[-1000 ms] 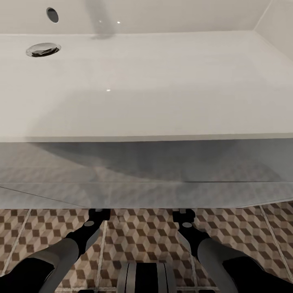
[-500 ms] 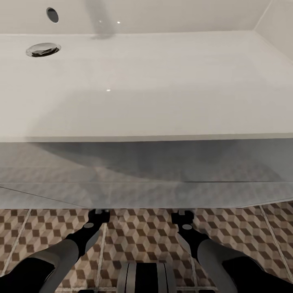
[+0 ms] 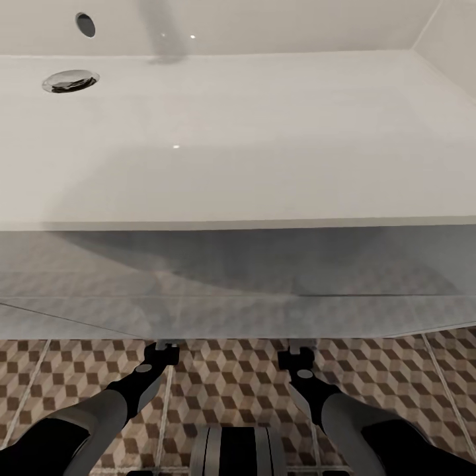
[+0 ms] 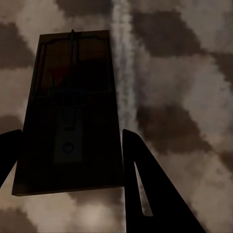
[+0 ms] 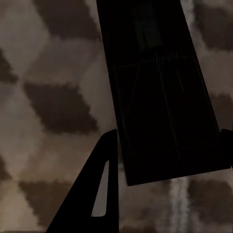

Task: Take the four mousetraps from the cabinet in the bathroom and place them on the bathroom floor. Make sure all four end up on the same floor surface, and ensure that at least two of them are either under or directly next to the same bathroom sink.

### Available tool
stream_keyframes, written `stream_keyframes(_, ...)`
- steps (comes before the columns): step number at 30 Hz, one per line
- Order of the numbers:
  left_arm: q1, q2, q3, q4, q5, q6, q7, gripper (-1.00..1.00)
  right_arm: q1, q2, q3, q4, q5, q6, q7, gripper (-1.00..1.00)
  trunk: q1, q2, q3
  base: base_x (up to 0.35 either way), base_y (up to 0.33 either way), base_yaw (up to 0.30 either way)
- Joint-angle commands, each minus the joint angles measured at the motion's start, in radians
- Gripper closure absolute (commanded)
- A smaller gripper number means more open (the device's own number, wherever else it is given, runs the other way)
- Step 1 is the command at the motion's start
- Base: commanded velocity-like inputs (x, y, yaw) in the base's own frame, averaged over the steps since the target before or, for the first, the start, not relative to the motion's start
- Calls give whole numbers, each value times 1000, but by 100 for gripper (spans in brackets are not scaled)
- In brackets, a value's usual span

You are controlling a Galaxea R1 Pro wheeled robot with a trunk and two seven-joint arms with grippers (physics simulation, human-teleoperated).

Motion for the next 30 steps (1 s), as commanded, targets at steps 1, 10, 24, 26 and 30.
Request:
stream_keyframes(1,0,0,-10,5,13,-2,3,100,0,0,7,1,-3,-2,-4,100,0,0,-1,0,0,0)
stream_keyframes(10,0,0,-10,10,13,-5,3,100,3,1,7,33,1,-13,38,100,0,0,-1,0,0,0)
stream_keyframes(24,0,1,-9,39,13,-9,3,100,3,12,7,46,0,-26,61,100,0,0,-1,0,0,0)
stream_keyframes(26,0,1,-9,40,13,-9,3,100,3,12,7,46,1,-26,62,100,0,0,-1,0,0,0)
stream_keyframes(30,0,2,-9,41,14,-9,3,100,3,11,7,46,3,-27,63,100,0,0,-1,0,0,0)
